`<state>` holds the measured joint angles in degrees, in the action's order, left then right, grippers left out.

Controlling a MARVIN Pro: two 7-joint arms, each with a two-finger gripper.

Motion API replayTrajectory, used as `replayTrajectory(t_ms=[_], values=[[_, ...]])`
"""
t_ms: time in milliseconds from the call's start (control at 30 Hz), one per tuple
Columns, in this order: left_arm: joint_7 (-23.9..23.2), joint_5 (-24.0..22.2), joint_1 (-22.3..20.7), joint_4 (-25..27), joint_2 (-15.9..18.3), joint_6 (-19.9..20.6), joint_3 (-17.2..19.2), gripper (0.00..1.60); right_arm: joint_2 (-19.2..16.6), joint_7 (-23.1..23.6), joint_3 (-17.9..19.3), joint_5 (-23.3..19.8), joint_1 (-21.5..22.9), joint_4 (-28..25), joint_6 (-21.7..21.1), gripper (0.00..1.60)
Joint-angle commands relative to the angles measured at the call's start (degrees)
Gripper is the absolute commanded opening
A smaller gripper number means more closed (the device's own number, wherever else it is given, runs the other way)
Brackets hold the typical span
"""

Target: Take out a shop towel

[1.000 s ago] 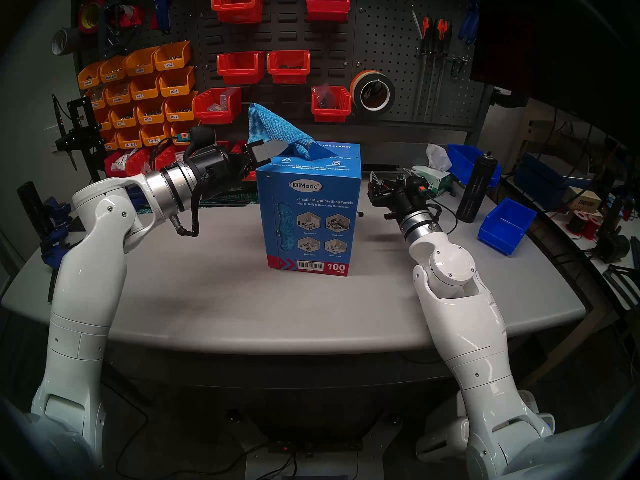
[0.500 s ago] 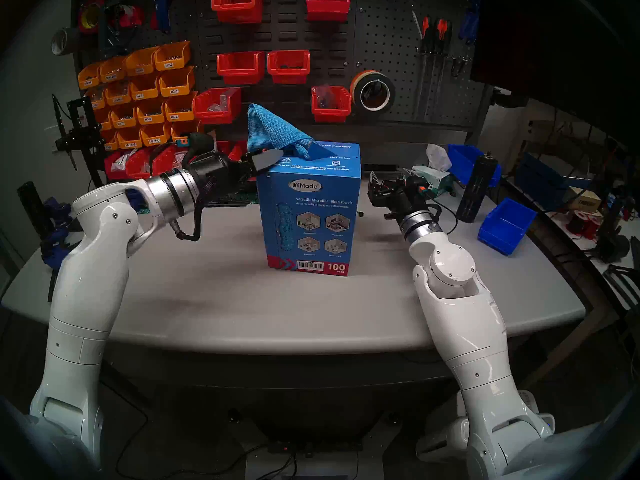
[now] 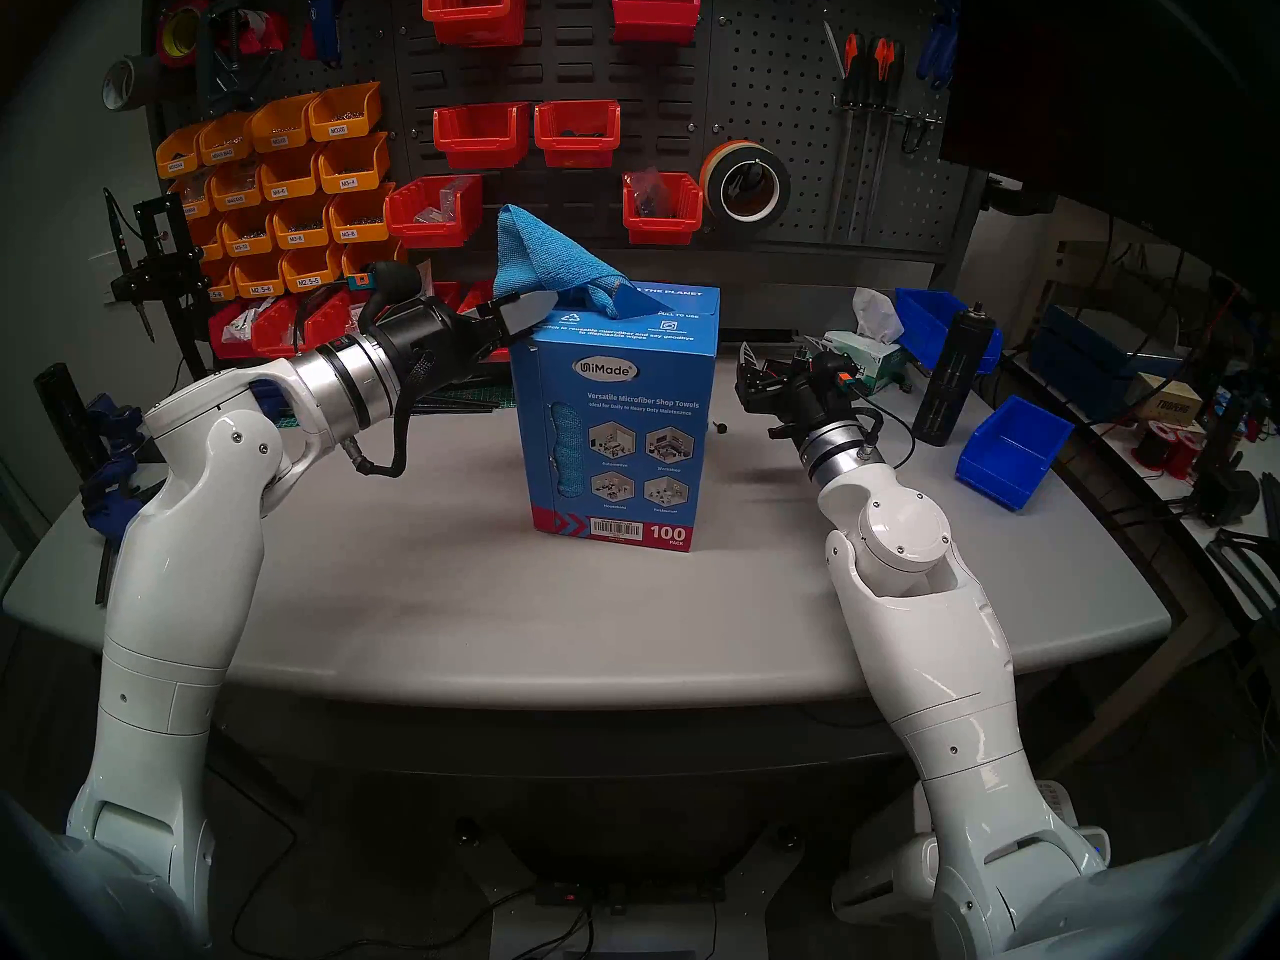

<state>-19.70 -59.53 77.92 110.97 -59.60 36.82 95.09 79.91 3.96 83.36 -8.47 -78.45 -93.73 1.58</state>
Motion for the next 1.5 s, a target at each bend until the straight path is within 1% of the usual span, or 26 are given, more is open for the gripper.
replayTrajectory(t_ms=[0, 233, 400, 600, 1067, 1467], values=[[-0.32, -0.2, -1.99, 1.54, -0.83, -1.9, 1.14, 1.6, 0.04, 0.08, 0.11, 0.03, 1.48, -2.05, 0.41, 1.6], [-0.49, -0.17, -2.25, 1.75, -1.57, -2.05, 1.32, 1.6, 0.04, 0.08, 0.1, 0.03, 1.48, -2.05, 0.41, 1.6], [-0.8, -0.15, -2.14, 2.1, -2.63, -3.41, 1.52, 1.6, 0.04, 0.08, 0.1, 0.03, 1.48, -2.04, 0.42, 1.6], [-0.75, -0.42, -2.2, 2.39, -3.39, -3.63, 1.53, 1.6, 0.04, 0.08, 0.11, 0.03, 1.48, -2.05, 0.41, 1.6], [-1.48, -1.44, -1.3, 3.13, -4.64, -3.59, 1.88, 1.6, 0.04, 0.08, 0.11, 0.03, 1.47, -2.07, 0.4, 1.6], [-1.5, -1.76, -1.11, 3.57, -4.8, -2.97, 2.32, 1.6, 0.03, 0.08, 0.11, 0.03, 1.47, -2.08, 0.39, 1.6]])
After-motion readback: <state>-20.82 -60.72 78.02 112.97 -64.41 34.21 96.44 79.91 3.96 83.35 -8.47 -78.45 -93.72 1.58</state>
